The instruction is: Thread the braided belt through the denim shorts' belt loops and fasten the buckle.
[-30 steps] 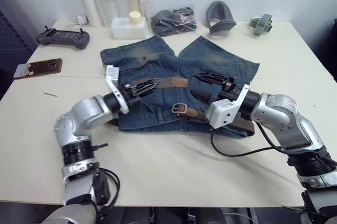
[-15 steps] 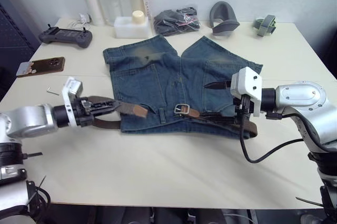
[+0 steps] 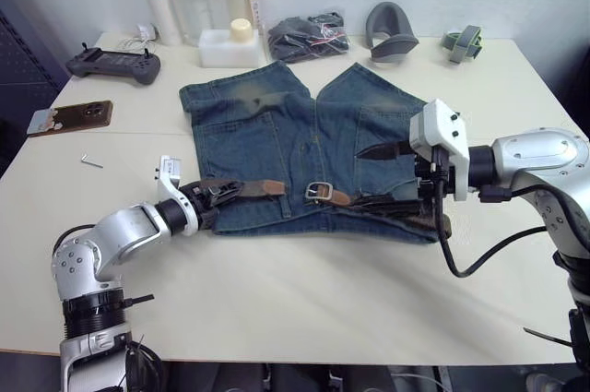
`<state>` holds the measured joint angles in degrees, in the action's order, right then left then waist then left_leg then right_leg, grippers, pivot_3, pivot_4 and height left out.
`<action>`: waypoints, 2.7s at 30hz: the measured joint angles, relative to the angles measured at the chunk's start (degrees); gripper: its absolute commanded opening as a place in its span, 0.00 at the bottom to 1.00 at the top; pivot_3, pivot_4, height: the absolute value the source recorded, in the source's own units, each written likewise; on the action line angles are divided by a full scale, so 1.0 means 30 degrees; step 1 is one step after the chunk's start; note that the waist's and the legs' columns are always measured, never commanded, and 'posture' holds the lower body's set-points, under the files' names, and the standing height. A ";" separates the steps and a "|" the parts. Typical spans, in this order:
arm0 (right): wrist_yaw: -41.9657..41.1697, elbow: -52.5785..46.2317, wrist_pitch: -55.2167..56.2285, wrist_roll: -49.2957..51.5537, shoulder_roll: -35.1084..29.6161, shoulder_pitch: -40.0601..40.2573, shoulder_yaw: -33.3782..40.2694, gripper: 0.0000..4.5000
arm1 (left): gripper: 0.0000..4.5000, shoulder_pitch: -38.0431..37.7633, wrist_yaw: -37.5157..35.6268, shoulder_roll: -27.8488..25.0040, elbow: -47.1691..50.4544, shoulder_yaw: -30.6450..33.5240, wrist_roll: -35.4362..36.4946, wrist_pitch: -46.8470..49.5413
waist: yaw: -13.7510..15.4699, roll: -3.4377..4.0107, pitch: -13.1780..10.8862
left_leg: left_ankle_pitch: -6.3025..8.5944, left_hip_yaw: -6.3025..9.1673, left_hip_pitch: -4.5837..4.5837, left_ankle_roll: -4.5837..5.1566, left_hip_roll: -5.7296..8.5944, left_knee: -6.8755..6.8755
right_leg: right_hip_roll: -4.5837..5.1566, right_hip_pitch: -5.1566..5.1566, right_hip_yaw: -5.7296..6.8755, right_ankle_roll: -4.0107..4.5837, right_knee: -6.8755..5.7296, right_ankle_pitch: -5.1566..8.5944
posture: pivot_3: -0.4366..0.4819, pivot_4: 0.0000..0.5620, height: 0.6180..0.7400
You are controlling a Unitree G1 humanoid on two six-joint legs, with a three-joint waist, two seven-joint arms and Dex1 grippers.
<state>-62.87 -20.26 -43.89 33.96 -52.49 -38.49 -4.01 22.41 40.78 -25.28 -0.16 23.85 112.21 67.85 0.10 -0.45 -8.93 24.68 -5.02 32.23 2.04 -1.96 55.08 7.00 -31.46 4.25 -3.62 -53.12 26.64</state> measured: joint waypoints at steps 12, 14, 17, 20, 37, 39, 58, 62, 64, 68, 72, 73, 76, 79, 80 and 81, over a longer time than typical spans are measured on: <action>0.0017 0.0009 -0.0052 -0.0004 -0.0277 0.0236 0.0647 1.00 | 0.00 0.0670 -0.2452 -0.1752 -0.0954 -0.0043 -0.0003 0.2086 | 0.0014 0.0001 0.0000 | 0.0006 0.0005 0.0003 0.0013 0.0026 -0.0015 | 0.0023 0.0013 0.0004 0.0007 0.0044 0.0003 | 0.48 0.27 0.26; 0.0044 0.0005 -0.0125 -0.0048 -0.0280 0.0236 0.0646 1.00 | 0.00 0.0665 -0.2802 -0.1837 -0.0956 -0.0394 -0.0002 0.2293 | 0.0008 0.0002 0.0000 | 0.0006 0.0005 0.0004 0.0019 0.0040 -0.0025 | 0.0037 0.0014 0.0003 0.0007 0.0048 0.0003 | 0.48 0.27 0.26; 0.0096 -0.0002 -0.0210 -0.0177 -0.0314 0.0236 0.0633 1.00 | 0.00 0.0434 -0.3192 -0.2397 -0.1018 -0.0998 -0.0003 0.2644 | -0.0005 0.0000 -0.0001 | 0.0006 0.0007 0.0004 0.0019 0.0043 -0.0029 | 0.0042 0.0011 0.0004 0.0008 0.0053 0.0004 | 0.48 0.27 0.26; 0.0175 -0.0003 -0.0366 -0.0276 -0.0379 0.0239 0.0632 1.00 | 0.00 0.0420 -0.4154 -0.3817 -0.1641 -0.1441 0.0001 0.3244 | -0.0045 0.0005 -0.0001 | 0.0005 0.0009 0.0001 0.0017 0.0047 -0.0035 | 0.0050 0.0009 0.0007 0.0021 0.0057 0.0011 | 0.48 0.27 0.26; 0.0784 -0.0231 -0.0352 -0.0842 -0.0415 0.0272 0.0599 1.00 | 0.00 -0.0437 0.1079 0.1857 0.1168 -0.1404 0.0007 -0.0555 | 0.0207 0.0015 -0.0007 | 0.0021 -0.0006 0.0019 0.0111 0.0123 -0.0073 | 0.0145 0.0054 0.0022 -0.0182 0.0212 -0.0095 | 0.48 0.27 0.26; 0.0797 -0.0253 -0.0351 -0.0841 -0.0414 0.0273 0.0599 1.00 | 0.00 -0.0637 0.2298 0.2842 0.1935 -0.1273 0.0008 -0.1137 | 0.0314 0.0022 -0.0006 | 0.0019 -0.0014 0.0019 0.0114 0.0123 -0.0073 | 0.0146 0.0061 0.0028 -0.0202 0.0229 -0.0106 | 0.48 0.27 0.26; 0.1934 -0.2079 0.2599 -0.4082 -0.0335 0.3553 -0.1311 1.00 | 0.00 -0.0821 0.5505 0.7932 0.3526 -0.1611 0.0014 -0.2457 | 0.0761 0.0091 0.0011 | 0.0025 0.0016 -0.0022 0.0258 0.0245 -0.0115 | 0.0217 0.0258 0.0066 -0.0366 0.0499 -0.0193 | 0.48 0.27 0.26; 0.2019 -0.2206 0.3083 -0.4606 -0.0335 0.3721 -0.1514 1.00 | 0.00 -0.0616 0.4493 0.7011 0.2912 -0.1901 0.0015 -0.1404 | 0.0805 0.0091 0.0010 | 0.0021 0.0023 -0.0028 0.0260 0.0246 -0.0115 | 0.0216 0.0264 0.0078 -0.0367 0.0498 -0.0193 | 0.48 0.27 0.26; 0.2054 -0.2206 0.3317 -0.4666 -0.0334 0.3802 -0.1514 1.00 | 0.09 -0.0510 0.4434 0.7043 0.2841 -0.2128 0.0011 -0.1368 | 0.0832 0.0092 0.0009 | 0.0021 0.0027 -0.0026 0.0259 0.0246 -0.0115 | 0.0216 0.0265 0.0078 -0.0366 0.0503 -0.0193 | 0.48 0.27 0.26; 0.2080 -0.2199 0.3409 -0.4880 -0.0331 0.3803 -0.1514 1.00 | 0.26 -0.0277 0.4390 0.7525 0.2822 -0.2471 0.0007 -0.1415 | 0.0911 0.0093 0.0007 | 0.0022 0.0031 -0.0021 0.0259 0.0247 -0.0119 | 0.0216 0.0267 0.0081 -0.0366 0.0518 -0.0193 | 0.48 0.27 0.26; 0.2091 -0.2179 0.3445 -0.5014 -0.0273 0.3799 -0.1514 1.00 | 0.26 0.0502 0.4874 0.8141 0.2300 -0.2576 0.0009 -0.1569 | 0.0953 0.0087 0.0003 | 0.0021 0.0035 -0.0020 0.0260 0.0247 -0.0120 | 0.0216 0.0274 0.0088 -0.0372 0.0528 -0.0196 | 0.48 0.27 0.26; 0.2091 -0.2177 0.3450 -0.5026 -0.0257 0.3797 -0.1514 1.00 | 0.26 0.0714 0.4873 0.8127 0.2029 -0.2656 0.0007 -0.1505 | 0.0947 0.0087 0.0003 | 0.0021 0.0035 -0.0019 0.0261 0.0247 -0.0120 | 0.0216 0.0275 0.0089 -0.0373 0.0526 -0.0196 | 0.48 0.27 0.26; 0.2093 -0.2166 0.3454 -0.5248 -0.0240 0.3755 -0.1515 1.00 | 0.26 0.1409 0.4677 0.7998 0.1201 -0.3232 0.0004 -0.0822 | 0.0979 0.0086 0.0002 | 0.0021 0.0038 -0.0017 0.0261 0.0250 -0.0121 | 0.0216 0.0278 0.0095 -0.0372 0.0531 -0.0196 | 0.48 0.27 0.26; 0.2091 -0.2166 0.3453 -0.5359 -0.0241 0.3722 -0.1514 1.00 | 0.26 0.1515 0.4402 0.7930 0.1030 -0.3904 0.0007 -0.0264 | 0.0966 0.0085 0.0001 | 0.0022 0.0040 -0.0017 0.0264 0.0253 -0.0130 | 0.0217 0.0283 0.0094 -0.0373 0.0542 -0.0196 | 0.48 0.27 0.26; 0.2087 -0.2166 0.3451 -0.5370 -0.0242 0.3723 -0.1513 1.00 | 0.37 0.1513 0.4333 0.7701 0.0892 -0.4058 0.0007 -0.0141 | 0.0960 0.0085 0.0001 | 0.0022 0.0042 -0.0018 0.0265 0.0253 -0.0131 | 0.0217 0.0282 0.0095 -0.0374 0.0541 -0.0197 | 0.48 0.27 0.26; 0.2082 -0.2166 0.3450 -0.5371 -0.0244 0.3724 -0.1510 1.00 | 0.43 0.1501 0.4266 0.7519 0.0774 -0.4195 0.0007 -0.0070 | 0.0951 0.0085 0.0001 | 0.0021 0.0043 -0.0019 0.0264 0.0252 -0.0131 | 0.0217 0.0282 0.0095 -0.0375 0.0539 -0.0197 | 0.48 0.27 0.26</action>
<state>-56.62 -26.76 -33.54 17.85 -53.22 -27.32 -8.54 26.91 53.57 -2.72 2.16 11.26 112.23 67.64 2.96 -0.19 -8.93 24.75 -4.89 32.17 2.84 -1.20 54.69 7.66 -30.61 4.53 -4.75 -51.50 26.05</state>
